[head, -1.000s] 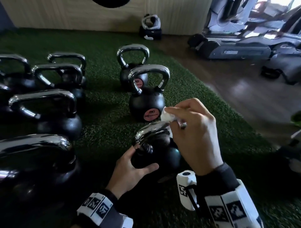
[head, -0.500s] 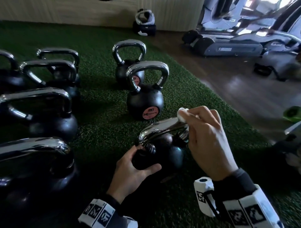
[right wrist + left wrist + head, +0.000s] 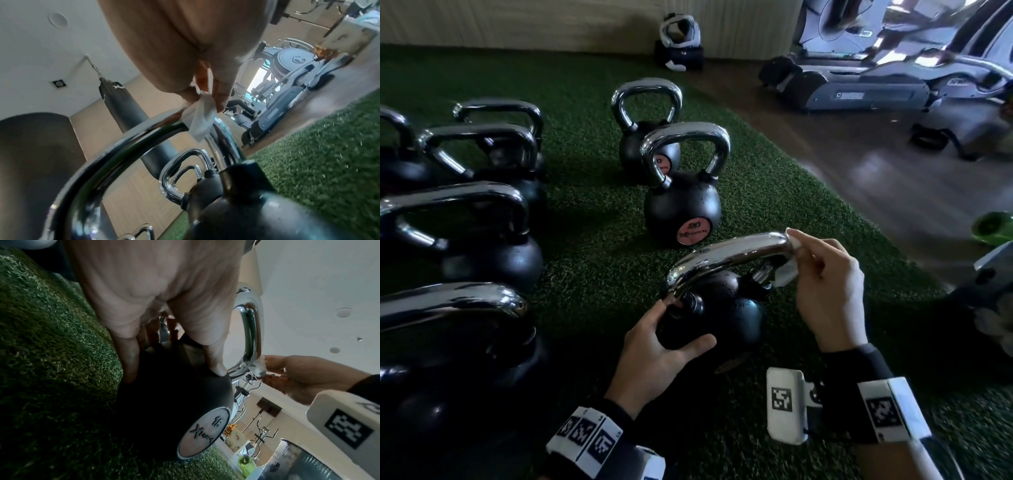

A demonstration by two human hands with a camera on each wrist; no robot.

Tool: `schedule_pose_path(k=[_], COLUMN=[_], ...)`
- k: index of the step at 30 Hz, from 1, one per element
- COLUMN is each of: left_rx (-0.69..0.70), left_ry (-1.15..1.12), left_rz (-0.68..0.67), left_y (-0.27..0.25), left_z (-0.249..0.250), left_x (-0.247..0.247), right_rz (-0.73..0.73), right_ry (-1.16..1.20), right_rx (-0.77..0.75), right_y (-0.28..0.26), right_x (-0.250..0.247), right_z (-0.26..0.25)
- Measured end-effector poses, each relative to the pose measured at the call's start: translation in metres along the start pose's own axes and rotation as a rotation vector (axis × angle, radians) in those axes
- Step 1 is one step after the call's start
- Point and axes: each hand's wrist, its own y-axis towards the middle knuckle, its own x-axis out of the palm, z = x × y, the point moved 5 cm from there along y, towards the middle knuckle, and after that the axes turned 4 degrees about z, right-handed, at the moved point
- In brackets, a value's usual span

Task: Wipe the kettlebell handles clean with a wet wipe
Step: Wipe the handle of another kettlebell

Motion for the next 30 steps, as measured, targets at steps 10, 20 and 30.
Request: schedule_pose_path(k=[10, 20, 30], left_rx=[0.025, 0.493, 0.501], left_ry=[-0.027, -0.103, -0.076], left_rz=[0.005, 0.089, -0.049], left_y=[-0.007, -0.066, -0.059], left_z=[0.006, 0.048, 0.073], left_x=[-0.003, -0.029, -0.024], right_rz=[-0.22, -0.394, -0.567], right_ry=[0.519, 0.902, 0.853], right_rx=[0.606, 0.824, 0.78], right_y=[-0.031, -0.117, -0.132], right_x=[0.021, 0.008, 0.013], right_z=[0.049, -0.02, -0.027])
